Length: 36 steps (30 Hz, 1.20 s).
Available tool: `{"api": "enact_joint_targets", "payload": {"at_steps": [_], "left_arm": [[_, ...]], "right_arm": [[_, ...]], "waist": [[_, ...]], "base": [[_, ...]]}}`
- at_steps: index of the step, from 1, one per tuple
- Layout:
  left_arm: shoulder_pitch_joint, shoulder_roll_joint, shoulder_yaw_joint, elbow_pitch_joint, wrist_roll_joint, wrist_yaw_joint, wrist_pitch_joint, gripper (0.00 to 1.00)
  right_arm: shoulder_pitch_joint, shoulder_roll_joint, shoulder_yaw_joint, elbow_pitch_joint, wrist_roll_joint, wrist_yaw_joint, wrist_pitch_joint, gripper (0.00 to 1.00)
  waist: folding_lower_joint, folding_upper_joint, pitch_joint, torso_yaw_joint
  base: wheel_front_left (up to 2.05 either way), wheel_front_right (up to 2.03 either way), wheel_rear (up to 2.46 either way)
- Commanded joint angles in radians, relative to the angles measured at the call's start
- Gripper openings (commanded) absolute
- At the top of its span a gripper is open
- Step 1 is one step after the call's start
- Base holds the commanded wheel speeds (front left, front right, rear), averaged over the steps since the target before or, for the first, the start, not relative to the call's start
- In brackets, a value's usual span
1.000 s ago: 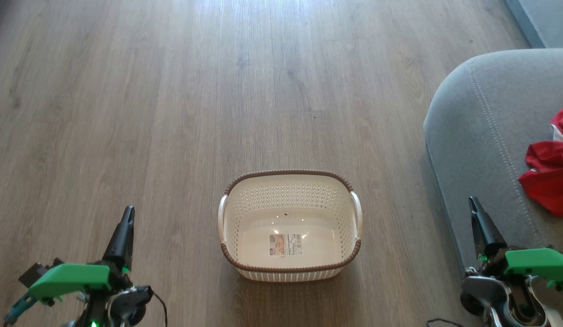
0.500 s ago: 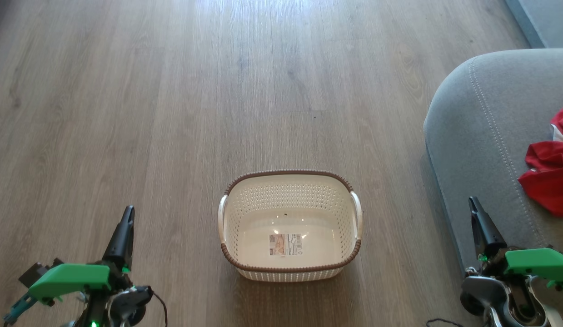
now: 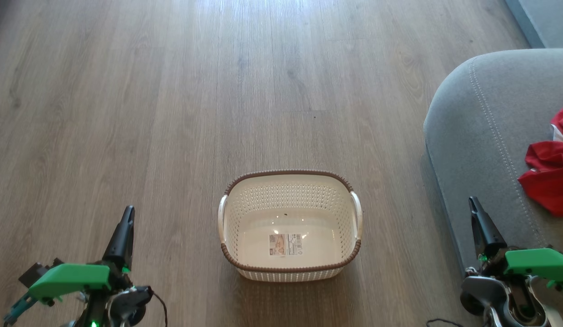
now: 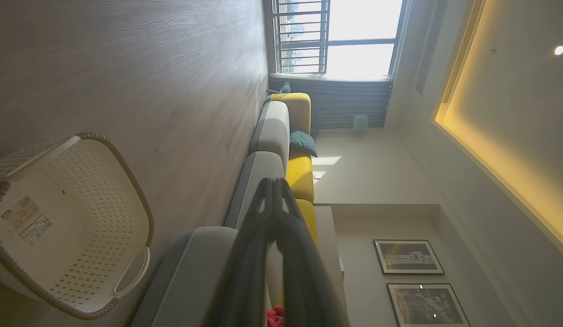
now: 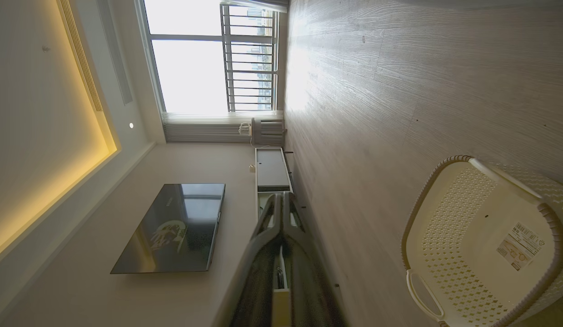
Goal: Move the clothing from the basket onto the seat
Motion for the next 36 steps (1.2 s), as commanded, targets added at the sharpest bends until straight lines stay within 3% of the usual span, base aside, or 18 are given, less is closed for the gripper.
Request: {"api": "enact_joint_targets", "payload": {"at_steps": [1, 36], "left_arm": [[-0.047, 0.009, 0.034, -0.034, -0.006, -0.009, 0.007, 0.0], [-0.047, 0.009, 0.034, -0.034, -0.006, -0.009, 0.007, 0.0]], "right_arm": [[-0.056, -0.003, 0.018, -0.039, 0.006, 0.0, 0.006, 0.0], [-0.056, -0.003, 0.018, -0.039, 0.006, 0.0, 0.006, 0.0]], "waist": [[0.0, 0.0, 0.0, 0.0], [0.0, 0.0, 0.0, 0.0]], "base": [[0.0, 0.0, 0.0], [0.0, 0.0, 0.0]]}}
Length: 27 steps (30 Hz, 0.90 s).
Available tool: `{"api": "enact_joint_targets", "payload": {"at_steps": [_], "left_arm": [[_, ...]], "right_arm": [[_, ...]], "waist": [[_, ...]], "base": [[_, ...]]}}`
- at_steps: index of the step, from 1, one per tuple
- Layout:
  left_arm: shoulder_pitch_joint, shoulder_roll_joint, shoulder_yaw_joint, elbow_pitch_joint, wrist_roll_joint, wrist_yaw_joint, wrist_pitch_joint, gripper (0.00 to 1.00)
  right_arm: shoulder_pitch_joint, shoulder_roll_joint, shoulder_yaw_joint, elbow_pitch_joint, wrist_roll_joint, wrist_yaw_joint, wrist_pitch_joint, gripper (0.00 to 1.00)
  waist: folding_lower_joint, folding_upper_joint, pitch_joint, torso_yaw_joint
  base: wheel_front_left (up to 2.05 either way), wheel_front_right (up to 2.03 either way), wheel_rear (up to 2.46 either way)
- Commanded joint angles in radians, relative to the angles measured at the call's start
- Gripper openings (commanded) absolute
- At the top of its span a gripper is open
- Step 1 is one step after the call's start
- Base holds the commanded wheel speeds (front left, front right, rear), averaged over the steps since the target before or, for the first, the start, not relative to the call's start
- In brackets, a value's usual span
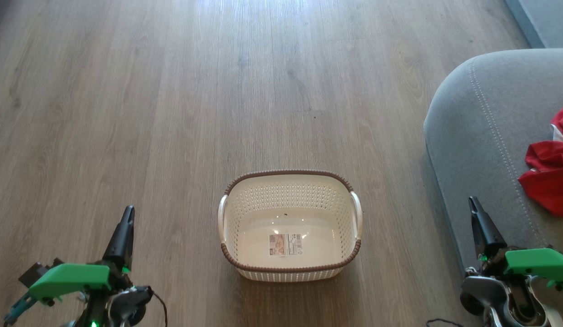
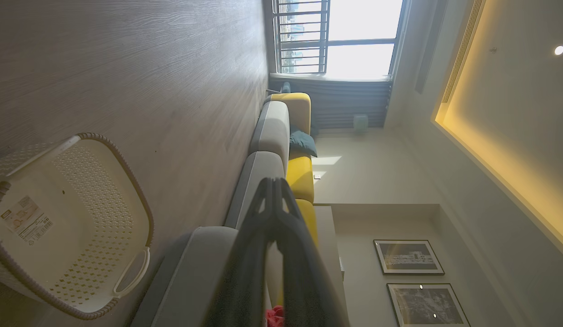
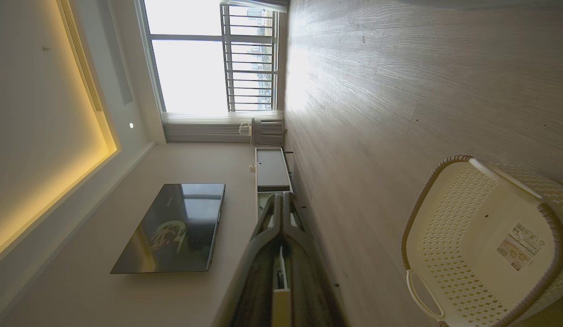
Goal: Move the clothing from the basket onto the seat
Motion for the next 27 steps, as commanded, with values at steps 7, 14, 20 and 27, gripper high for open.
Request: {"api": "enact_joint_targets", "payload": {"at_steps": [7, 14, 20, 27], "left_arm": [[-0.047, 0.009, 0.034, -0.034, -0.006, -0.009, 0.007, 0.0], [-0.047, 0.009, 0.034, -0.034, -0.006, -0.009, 0.007, 0.0], [-0.047, 0.009, 0.034, -0.034, -0.006, -0.009, 0.007, 0.0], [-0.047, 0.009, 0.034, -0.034, -0.006, -0.009, 0.007, 0.0]], "right_arm": [[-0.056, -0.003, 0.018, -0.039, 0.006, 0.0, 0.006, 0.0], [-0.056, -0.003, 0.018, -0.039, 0.006, 0.0, 0.006, 0.0], [-0.056, -0.003, 0.018, -0.039, 0.006, 0.0, 0.006, 0.0], [-0.056, -0.003, 0.018, -0.039, 0.006, 0.0, 0.006, 0.0]], "waist": [[0.0, 0.0, 0.0, 0.0], [0.0, 0.0, 0.0, 0.0], [0.0, 0.0, 0.0, 0.0], [0.0, 0.0, 0.0, 0.0]], "base": [[0.0, 0.0, 0.0], [0.0, 0.0, 0.0], [0.0, 0.0, 0.0], [0.0, 0.0, 0.0]]}}
